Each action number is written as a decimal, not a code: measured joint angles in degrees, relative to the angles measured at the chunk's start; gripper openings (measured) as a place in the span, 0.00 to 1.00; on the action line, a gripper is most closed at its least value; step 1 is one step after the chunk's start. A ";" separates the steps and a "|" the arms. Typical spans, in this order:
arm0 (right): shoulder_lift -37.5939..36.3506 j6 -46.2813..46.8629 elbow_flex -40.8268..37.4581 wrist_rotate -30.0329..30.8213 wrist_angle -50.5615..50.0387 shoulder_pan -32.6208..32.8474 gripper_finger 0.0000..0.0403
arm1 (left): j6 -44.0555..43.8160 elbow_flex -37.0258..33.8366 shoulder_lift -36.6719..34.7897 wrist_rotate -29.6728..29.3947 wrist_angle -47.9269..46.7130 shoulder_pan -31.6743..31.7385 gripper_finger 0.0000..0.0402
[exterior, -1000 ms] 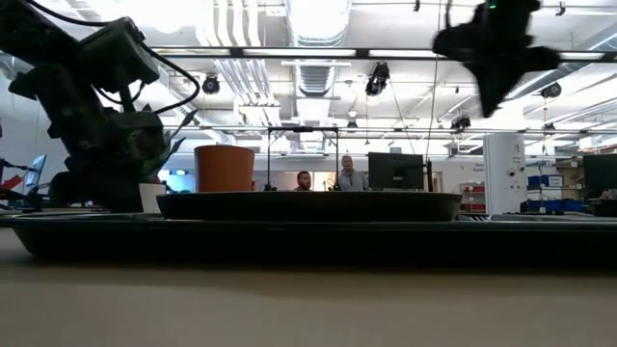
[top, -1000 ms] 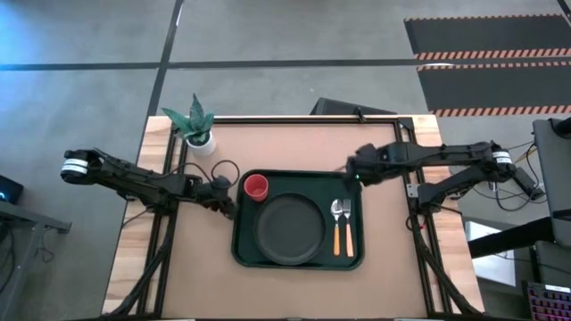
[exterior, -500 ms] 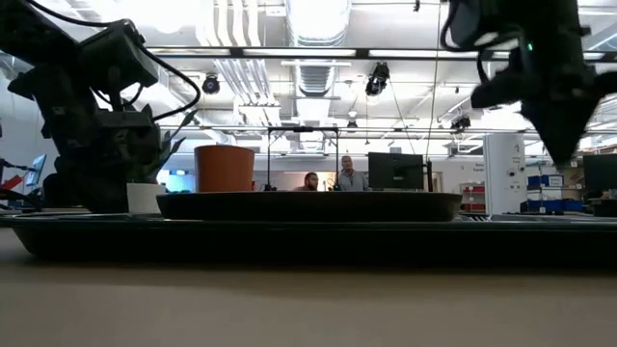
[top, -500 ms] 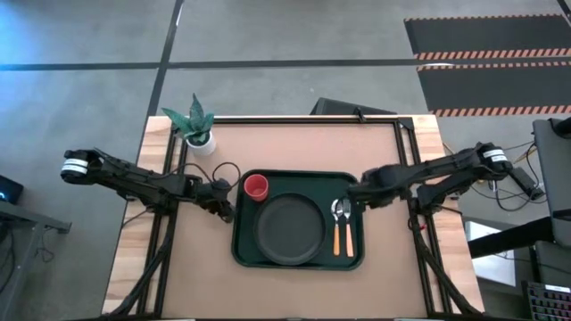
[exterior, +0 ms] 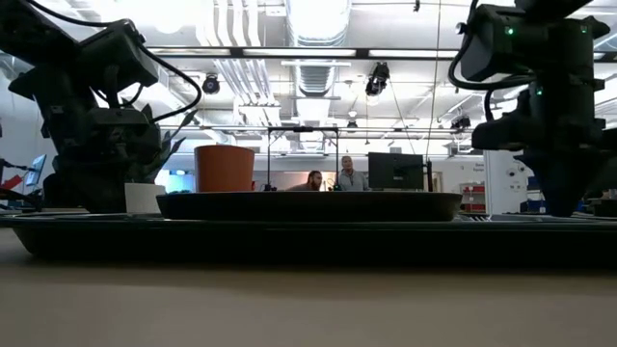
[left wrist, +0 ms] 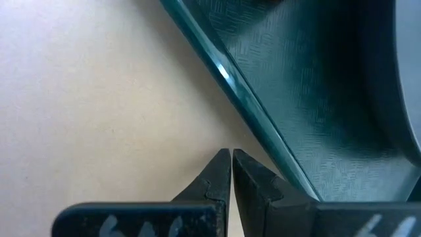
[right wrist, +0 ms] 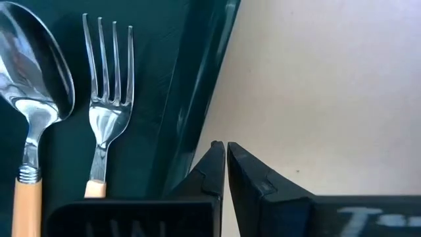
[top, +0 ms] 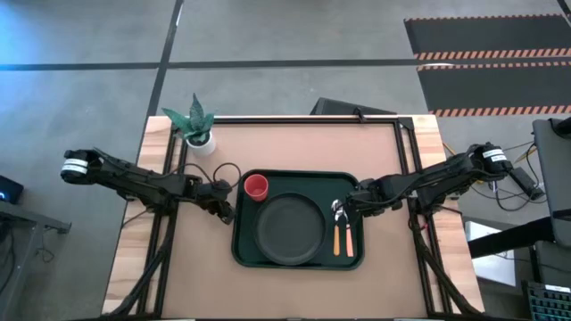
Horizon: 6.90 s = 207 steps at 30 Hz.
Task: Pick and place plate/cup/fork/spoon on tray
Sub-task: Adjust the black serving tray, then return to Home Position
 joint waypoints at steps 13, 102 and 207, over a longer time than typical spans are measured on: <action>0.02 0.98 0.00 5.82 1.84 -0.02 0.02 | -0.25 0.00 0.00 0.42 0.04 0.00 0.00; 0.09 1.07 -8.02 19.56 17.48 -4.92 0.02 | -1.32 0.31 0.00 -3.57 -0.51 0.70 0.00; -15.57 -77.90 51.44 19.08 -4.26 -2.49 0.02 | 43.34 29.38 -45.89 -13.62 -27.58 0.68 0.00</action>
